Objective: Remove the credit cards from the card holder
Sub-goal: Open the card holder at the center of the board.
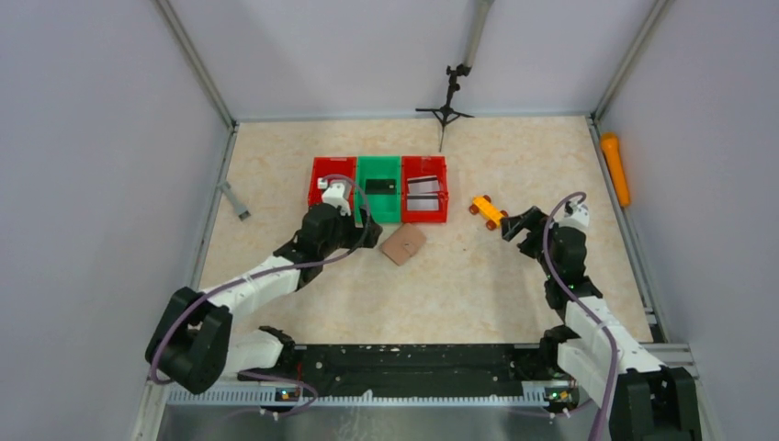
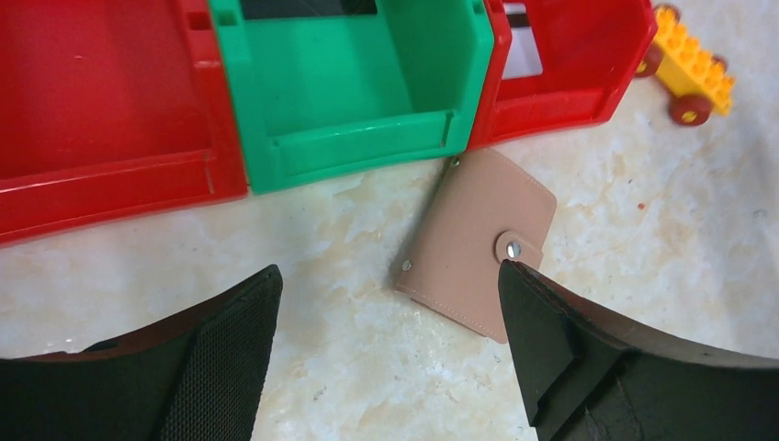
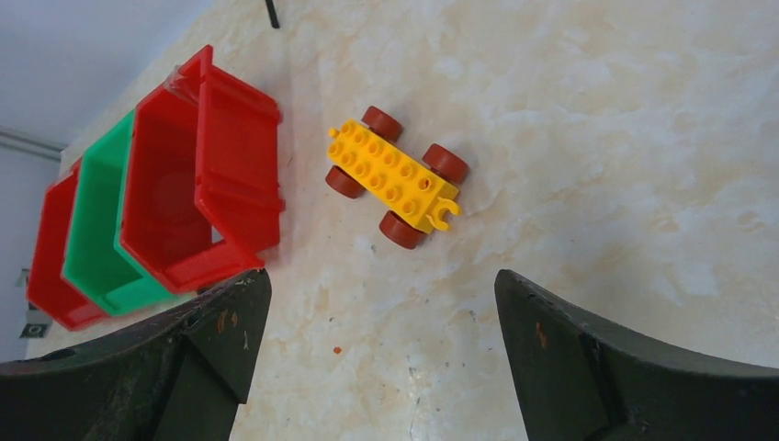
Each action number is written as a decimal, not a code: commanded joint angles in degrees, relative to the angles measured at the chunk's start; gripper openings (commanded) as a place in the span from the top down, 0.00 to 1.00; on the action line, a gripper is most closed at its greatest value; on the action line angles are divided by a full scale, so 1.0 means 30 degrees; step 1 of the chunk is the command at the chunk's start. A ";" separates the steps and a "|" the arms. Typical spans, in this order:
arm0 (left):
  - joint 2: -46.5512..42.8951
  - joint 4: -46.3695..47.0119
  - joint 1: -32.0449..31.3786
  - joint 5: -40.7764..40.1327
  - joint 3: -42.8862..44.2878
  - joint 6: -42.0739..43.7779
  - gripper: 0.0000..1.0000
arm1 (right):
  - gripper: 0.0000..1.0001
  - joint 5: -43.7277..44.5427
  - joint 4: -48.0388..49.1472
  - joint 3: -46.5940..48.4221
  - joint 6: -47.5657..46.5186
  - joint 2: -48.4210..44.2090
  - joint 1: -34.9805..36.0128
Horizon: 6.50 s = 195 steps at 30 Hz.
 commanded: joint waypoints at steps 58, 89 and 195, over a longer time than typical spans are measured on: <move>0.9195 -0.4265 -0.1848 0.6321 0.6342 0.0055 0.55 | 0.24 0.2255 0.0295 0.8746 -0.4881 1.4260 1.2178; 0.9157 -0.2974 -0.1069 0.8702 0.5770 -0.0817 0.62 | 0.83 0.4708 0.2287 0.6652 -0.4736 1.0938 1.3268; 0.6238 1.3584 0.0099 1.8316 0.0621 -0.8449 0.39 | 1.00 -0.4898 0.8305 0.1024 -0.2017 0.2149 1.0583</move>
